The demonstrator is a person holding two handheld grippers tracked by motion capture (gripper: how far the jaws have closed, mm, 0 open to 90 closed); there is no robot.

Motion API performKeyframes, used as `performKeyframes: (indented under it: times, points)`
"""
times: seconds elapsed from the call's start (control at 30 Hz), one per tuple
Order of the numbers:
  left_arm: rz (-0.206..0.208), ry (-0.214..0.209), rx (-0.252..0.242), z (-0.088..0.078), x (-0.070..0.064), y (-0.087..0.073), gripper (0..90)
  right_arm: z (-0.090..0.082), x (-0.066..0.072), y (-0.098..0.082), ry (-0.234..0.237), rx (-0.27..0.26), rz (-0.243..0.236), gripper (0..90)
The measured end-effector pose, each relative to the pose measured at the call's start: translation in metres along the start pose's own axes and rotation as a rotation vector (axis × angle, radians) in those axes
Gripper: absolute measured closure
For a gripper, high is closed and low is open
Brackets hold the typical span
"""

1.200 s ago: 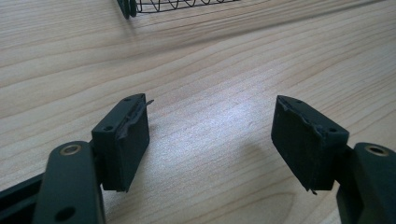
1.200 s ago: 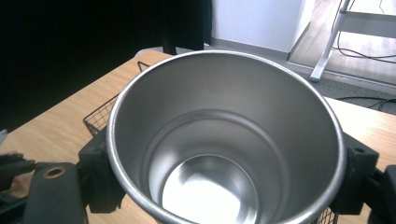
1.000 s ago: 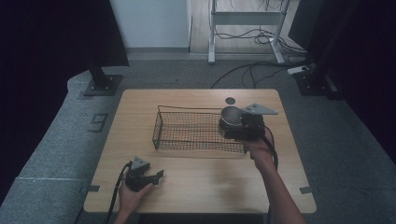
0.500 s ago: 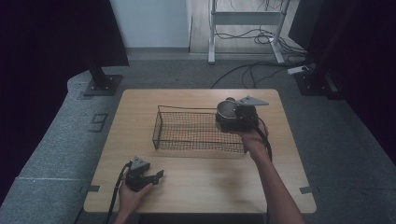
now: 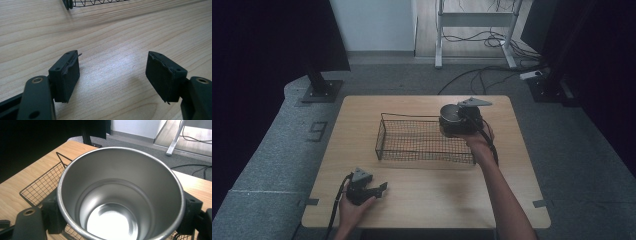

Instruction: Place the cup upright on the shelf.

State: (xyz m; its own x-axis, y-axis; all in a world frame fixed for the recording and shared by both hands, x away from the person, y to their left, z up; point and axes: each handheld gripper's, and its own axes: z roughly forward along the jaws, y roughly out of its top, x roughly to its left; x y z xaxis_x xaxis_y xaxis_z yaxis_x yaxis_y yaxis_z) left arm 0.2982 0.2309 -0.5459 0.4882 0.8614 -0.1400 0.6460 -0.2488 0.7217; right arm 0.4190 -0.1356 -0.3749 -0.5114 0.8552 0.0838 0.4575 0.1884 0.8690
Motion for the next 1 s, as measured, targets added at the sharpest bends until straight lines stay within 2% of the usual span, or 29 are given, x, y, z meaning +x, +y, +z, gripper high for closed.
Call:
performKeyframes:
  times: [0.33, 1.0]
  points:
    - [-0.007, -0.004, -0.003, 0.0, 0.0, 0.0, 27.2, 0.026, -0.004, -0.007, -0.019, 0.043, 0.004, 18.2]
    - [-0.015, -0.02, -0.007, -0.001, 0.002, 0.0, 27.2, 0.07, -0.01, -0.038, -0.062, 0.135, 0.02, 18.2]
